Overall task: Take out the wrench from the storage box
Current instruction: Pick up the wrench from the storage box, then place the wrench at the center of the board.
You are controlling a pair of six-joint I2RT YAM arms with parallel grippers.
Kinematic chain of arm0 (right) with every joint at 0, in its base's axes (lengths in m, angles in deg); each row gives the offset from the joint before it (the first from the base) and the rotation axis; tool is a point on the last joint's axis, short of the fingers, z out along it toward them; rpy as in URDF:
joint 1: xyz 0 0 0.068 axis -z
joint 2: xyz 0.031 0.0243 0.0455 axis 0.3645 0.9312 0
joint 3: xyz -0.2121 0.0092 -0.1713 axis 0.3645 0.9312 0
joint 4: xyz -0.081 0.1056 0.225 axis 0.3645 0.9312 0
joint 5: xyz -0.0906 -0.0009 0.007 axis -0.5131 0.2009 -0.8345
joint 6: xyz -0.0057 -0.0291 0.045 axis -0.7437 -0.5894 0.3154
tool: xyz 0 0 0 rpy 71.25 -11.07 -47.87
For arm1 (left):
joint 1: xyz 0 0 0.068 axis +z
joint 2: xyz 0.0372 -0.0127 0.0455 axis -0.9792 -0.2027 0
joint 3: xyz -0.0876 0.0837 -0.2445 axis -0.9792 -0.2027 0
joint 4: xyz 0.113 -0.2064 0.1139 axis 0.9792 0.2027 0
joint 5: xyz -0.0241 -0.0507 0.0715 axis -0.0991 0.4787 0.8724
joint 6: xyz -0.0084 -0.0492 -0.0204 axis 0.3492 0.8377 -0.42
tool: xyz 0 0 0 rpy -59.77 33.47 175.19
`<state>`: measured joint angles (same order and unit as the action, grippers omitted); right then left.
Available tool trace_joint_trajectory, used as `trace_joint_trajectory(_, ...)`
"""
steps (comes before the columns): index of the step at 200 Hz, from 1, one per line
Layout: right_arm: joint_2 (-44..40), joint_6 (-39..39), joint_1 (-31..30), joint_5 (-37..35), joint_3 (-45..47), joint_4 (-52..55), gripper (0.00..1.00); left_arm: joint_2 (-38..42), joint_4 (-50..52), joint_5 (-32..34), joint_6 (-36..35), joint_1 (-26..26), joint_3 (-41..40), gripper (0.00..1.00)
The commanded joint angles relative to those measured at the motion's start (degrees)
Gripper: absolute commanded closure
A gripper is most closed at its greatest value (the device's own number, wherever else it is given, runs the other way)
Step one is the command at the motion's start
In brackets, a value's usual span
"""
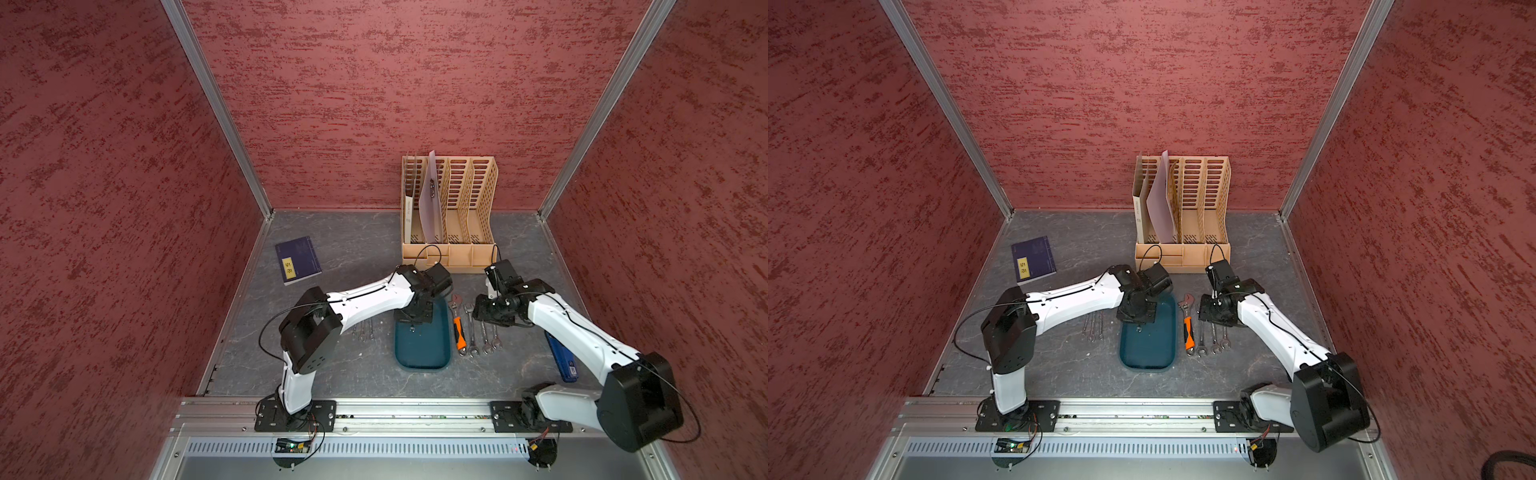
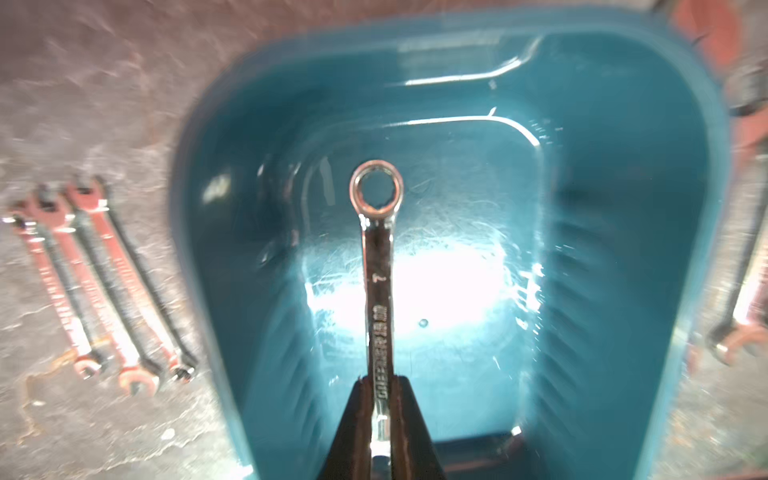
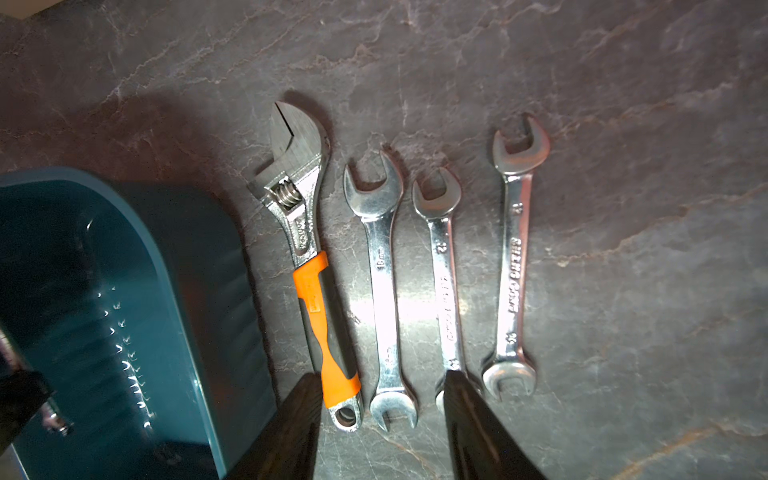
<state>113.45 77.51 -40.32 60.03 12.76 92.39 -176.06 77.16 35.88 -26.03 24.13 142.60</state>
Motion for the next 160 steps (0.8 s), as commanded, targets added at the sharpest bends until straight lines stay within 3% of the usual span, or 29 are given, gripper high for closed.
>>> trace_joint_trajectory(1,-1.42,0.24,0.28,-0.69,-0.56,0.39,0.48,2.83,2.31,1.82,-1.19,1.23,0.53,0.92)
trace_joint_trajectory(93,-0.75,0.38,0.17,-0.25,-0.87,0.05,0.48,13.61,-0.70,1.39,-2.66,9.62,-12.26,0.91)
trace_joint_trajectory(160,-0.13,0.51,0.21,0.15,-1.28,-0.06,0.48,10.03,-10.46,-1.05,-3.56,11.81,-21.01,0.92)
